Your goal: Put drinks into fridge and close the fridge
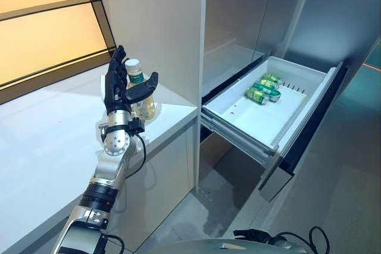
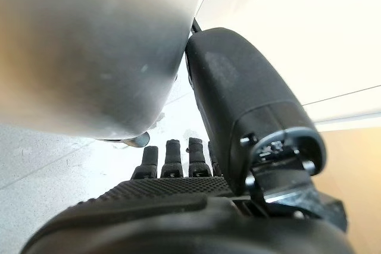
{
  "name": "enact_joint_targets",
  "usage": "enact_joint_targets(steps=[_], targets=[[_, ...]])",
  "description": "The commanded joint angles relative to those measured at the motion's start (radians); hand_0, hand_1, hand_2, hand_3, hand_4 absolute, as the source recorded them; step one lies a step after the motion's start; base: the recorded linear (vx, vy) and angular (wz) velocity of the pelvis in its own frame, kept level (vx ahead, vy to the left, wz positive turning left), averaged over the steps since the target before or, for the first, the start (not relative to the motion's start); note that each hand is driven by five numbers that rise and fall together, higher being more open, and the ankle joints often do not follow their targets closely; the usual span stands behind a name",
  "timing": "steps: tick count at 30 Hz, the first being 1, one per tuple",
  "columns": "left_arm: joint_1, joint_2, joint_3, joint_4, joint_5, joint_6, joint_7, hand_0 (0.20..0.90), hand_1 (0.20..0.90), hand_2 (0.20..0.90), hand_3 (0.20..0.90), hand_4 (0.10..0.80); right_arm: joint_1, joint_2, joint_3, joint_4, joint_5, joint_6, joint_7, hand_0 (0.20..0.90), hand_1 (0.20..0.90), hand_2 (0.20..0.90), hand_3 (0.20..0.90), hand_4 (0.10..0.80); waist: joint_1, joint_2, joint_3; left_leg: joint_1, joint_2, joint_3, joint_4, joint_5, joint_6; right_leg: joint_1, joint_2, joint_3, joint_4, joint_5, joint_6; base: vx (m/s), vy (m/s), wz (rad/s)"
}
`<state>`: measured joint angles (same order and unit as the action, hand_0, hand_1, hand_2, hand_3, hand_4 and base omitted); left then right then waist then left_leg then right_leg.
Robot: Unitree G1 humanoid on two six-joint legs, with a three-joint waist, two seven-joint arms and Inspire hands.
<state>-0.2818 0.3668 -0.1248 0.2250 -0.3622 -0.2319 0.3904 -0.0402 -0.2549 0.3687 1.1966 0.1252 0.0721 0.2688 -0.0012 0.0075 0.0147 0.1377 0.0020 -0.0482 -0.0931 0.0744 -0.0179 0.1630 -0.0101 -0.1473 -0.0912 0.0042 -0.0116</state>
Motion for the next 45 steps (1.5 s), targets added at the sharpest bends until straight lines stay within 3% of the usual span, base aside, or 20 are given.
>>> enact_joint_targets(steps=[1, 7, 14, 15, 16, 17, 18, 22, 23, 26, 32, 39, 43, 45], targets=[[-0.163, 0.055, -0.018, 0.022, 0.048, -0.036, 0.008, 0.900, 0.900, 0.900, 0.900, 0.800, -0.013, 0.029, 0.047, 0.001, -0.024, 0.005, 0.014, 0.900, 0.900, 0.900, 0.900, 0.800, 0.002, -0.012, -0.020, 0.006, -0.042, 0.044, 0.006, -0.085, 0.041, -0.020, -0.019, 0.040, 0.052, -0.010, 0.054, 0.000, 0.000, 0.00], [-0.168, 0.054, -0.022, 0.069, 0.040, -0.017, 0.012, 0.900, 0.900, 0.900, 0.900, 0.800, -0.013, 0.029, 0.043, 0.001, -0.023, 0.007, 0.012, 0.900, 0.900, 0.900, 0.900, 0.800, -0.001, -0.011, -0.021, 0.008, -0.043, 0.047, 0.006, -0.085, 0.043, -0.020, -0.021, 0.040, 0.053, -0.009, 0.056, 0.000, 0.001, -0.01], [-0.171, 0.047, -0.027, 0.103, 0.031, -0.048, 0.016, 0.900, 0.900, 0.900, 0.900, 0.800, -0.017, 0.030, 0.044, 0.001, -0.021, 0.011, 0.012, 0.900, 0.900, 0.900, 0.900, 0.800, -0.001, -0.011, -0.019, 0.007, -0.043, 0.050, 0.006, -0.085, 0.043, -0.022, -0.022, 0.041, 0.056, -0.009, 0.057, 0.002, 0.003, -0.02], [-0.171, 0.045, -0.026, 0.102, 0.018, -0.060, 0.015, 0.848, 0.848, 0.848, 0.840, 0.740, -0.017, 0.030, 0.044, 0.002, -0.020, 0.012, 0.013, 0.900, 0.900, 0.900, 0.900, 0.800, -0.001, -0.012, -0.019, 0.008, -0.044, 0.050, 0.006, -0.085, 0.044, -0.022, -0.022, 0.041, 0.056, -0.009, 0.057, 0.000, 0.000, 0.00], [-0.171, 0.044, -0.025, 0.099, 0.007, -0.068, 0.016, 0.848, 0.848, 0.848, 0.840, 0.740, -0.018, 0.029, 0.044, 0.001, -0.019, 0.013, 0.014, 0.900, 0.900, 0.900, 0.900, 0.800, 0.000, -0.012, -0.019, 0.008, -0.044, 0.049, 0.006, -0.085, 0.044, -0.022, -0.022, 0.041, 0.056, -0.009, 0.057, 0.000, 0.000, 0.00], [-0.172, 0.040, -0.020, 0.092, -0.019, -0.089, 0.022, 0.434, 0.434, 0.434, 0.356, 0.256, -0.019, 0.029, 0.045, 0.001, -0.017, 0.014, 0.014, 0.900, 0.900, 0.900, 0.900, 0.800, 0.000, -0.013, -0.019, 0.008, -0.044, 0.049, 0.006, -0.085, 0.044, -0.021, -0.023, 0.040, 0.056, -0.010, 0.057, 0.000, 0.000, 0.00], [-0.173, 0.033, -0.011, 0.083, -0.060, -0.127, 0.029, 0.408, 0.408, 0.408, 0.326, 0.226, -0.019, 0.028, 0.044, 0.002, -0.017, 0.013, 0.014, 0.900, 0.900, 0.900, 0.900, 0.800, 0.001, -0.014, -0.019, 0.009, -0.044, 0.048, 0.006, -0.086, 0.044, -0.021, -0.023, 0.040, 0.056, -0.010, 0.057, 0.000, 0.000, 0.00], [-0.159, -0.004, 0.022, 0.017, -0.103, -0.208, 0.035, 0.418, 0.418, 0.418, 0.337, 0.237, -0.021, 0.029, 0.044, 0.002, -0.014, 0.017, 0.019, 0.900, 0.900, 0.900, 0.900, 0.800, 0.004, -0.019, -0.018, 0.008, -0.043, 0.047, 0.006, -0.086, 0.043, -0.020, -0.022, 0.039, 0.057, -0.011, 0.054, 0.000, 0.000, 0.00], [-0.157, -0.008, 0.024, 0.007, -0.100, -0.208, 0.038, 0.305, 0.305, 0.305, 0.205, 0.105, -0.020, 0.029, 0.044, 0.001, -0.014, 0.017, 0.019, 0.900, 0.900, 0.900, 0.900, 0.800, 0.005, -0.020, -0.017, 0.008, -0.043, 0.047, 0.006, -0.085, 0.043, -0.020, -0.022, 0.039, 0.057, -0.011, 0.054, 0.000, 0.000, 0.00], [-0.152, -0.021, 0.027, -0.022, -0.070, -0.249, 0.061, 0.300, 0.300, 0.300, 0.200, 0.100, -0.019, 0.030, 0.045, -0.001, -0.011, 0.017, 0.020, 0.900, 0.900, 0.900, 0.900, 0.800, 0.006, -0.024, -0.015, 0.008, -0.043, 0.044, 0.006, -0.087, 0.043, -0.021, -0.022, 0.037, 0.059, -0.013, 0.052, 0.000, 0.000, 0.00], [-0.161, -0.020, 0.031, -0.045, -0.051, -0.254, 0.066, 0.300, 0.300, 0.300, 0.200, 0.100, -0.019, 0.031, 0.051, -0.001, -0.011, 0.016, 0.021, 0.900, 0.900, 0.900, 0.900, 0.800, 0.006, -0.026, -0.018, 0.009, -0.043, 0.042, 0.006, -0.089, 0.044, -0.019, -0.021, 0.037, 0.058, -0.016, 0.051, 0.000, 0.000, 0.00], [-0.159, -0.005, 0.026, -0.132, -0.103, -0.270, -0.008, 0.300, 0.300, 0.300, 0.200, 0.100, -0.015, 0.023, 0.049, -0.061, 0.046, -0.035, 0.007, 0.900, 0.900, 0.900, 0.900, 0.800, 0.006, -0.028, -0.014, 0.009, -0.042, 0.038, 0.006, -0.089, 0.044, -0.019, -0.021, 0.038, 0.059, -0.014, 0.052, 0.000, 0.000, 0.00], [-0.148, -0.013, 0.020, -0.225, -0.329, -0.281, -0.174, 0.300, 0.300, 0.300, 0.200, 0.100, -0.025, 0.005, 0.043, -0.191, 0.030, -0.134, -0.058, 0.900, 0.900, 0.900, 0.900, 0.800, 0.007, -0.028, -0.008, 0.007, -0.043, 0.031, 0.006, -0.086, 0.045, -0.019, -0.021, 0.037, 0.058, -0.008, 0.052, 0.000, 0.000, 0.00], [-0.121, -0.053, 0.041, -0.299, -0.533, -0.245, -0.344, 0.300, 0.300, 0.300, 0.200, 0.100, -0.034, 0.003, 0.013, -0.255, 0.023, -0.239, -0.084, 0.900, 0.900, 0.900, 0.900, 0.800, 0.009, -0.022, -0.004, 0.000, -0.043, 0.028, 0.006, -0.083, 0.047, -0.028, -0.020, 0.042, 0.062, -0.004, 0.053, -0.017, -0.001, 0.00]])
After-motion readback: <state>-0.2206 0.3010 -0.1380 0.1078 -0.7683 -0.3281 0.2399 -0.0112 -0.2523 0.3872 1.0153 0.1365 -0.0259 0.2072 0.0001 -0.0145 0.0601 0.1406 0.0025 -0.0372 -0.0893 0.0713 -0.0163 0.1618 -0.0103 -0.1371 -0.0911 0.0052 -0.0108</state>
